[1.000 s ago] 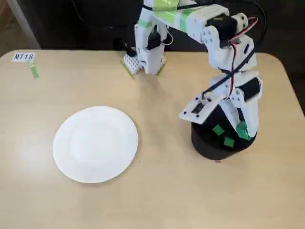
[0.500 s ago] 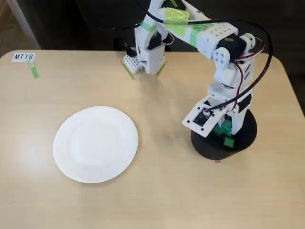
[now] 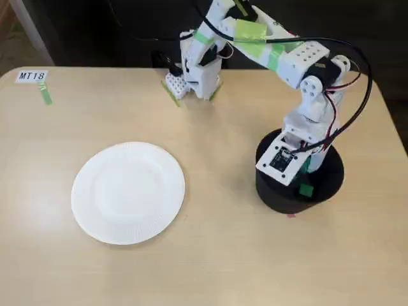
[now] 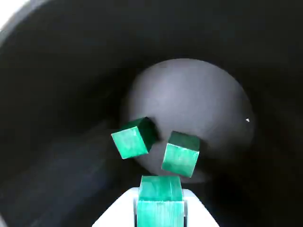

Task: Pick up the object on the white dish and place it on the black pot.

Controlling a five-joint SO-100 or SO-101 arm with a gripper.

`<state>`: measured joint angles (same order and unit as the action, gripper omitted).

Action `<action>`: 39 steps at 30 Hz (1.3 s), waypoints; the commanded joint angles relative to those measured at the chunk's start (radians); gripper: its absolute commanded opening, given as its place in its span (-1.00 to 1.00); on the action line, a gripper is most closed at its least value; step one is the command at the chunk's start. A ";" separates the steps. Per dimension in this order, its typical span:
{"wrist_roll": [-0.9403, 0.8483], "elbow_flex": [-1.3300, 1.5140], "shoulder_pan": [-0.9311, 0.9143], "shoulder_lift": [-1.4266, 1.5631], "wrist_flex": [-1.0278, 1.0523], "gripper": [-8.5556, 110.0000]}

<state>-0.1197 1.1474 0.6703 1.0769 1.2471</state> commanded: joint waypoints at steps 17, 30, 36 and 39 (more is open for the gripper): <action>0.037 -0.043 -0.041 0.032 0.046 -0.86; -0.041 -0.028 -0.210 0.468 -0.167 -0.86; 0.038 0.451 -0.344 0.905 -0.508 -0.86; 0.101 0.759 -0.468 1.183 -0.624 -0.86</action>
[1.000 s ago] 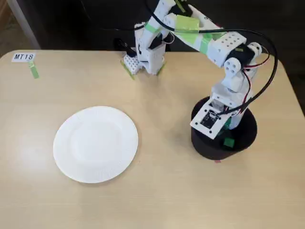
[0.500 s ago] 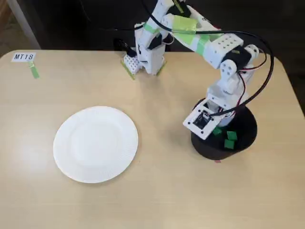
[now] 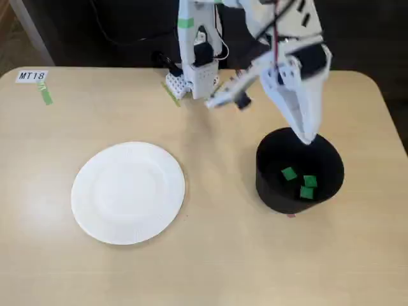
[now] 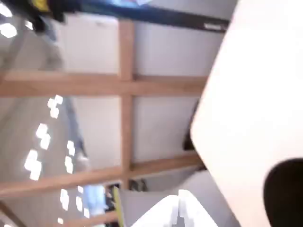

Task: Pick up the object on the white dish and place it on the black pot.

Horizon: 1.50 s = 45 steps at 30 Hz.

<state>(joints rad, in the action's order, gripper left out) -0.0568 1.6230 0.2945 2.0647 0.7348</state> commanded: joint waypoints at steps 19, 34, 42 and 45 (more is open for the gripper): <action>0.138 1.305 -0.318 1.266 0.129 -0.86; 0.064 1.454 -0.229 1.266 0.219 -0.86; 0.035 1.474 -0.187 1.266 0.224 -0.86; 0.035 1.474 -0.187 1.266 0.224 -0.86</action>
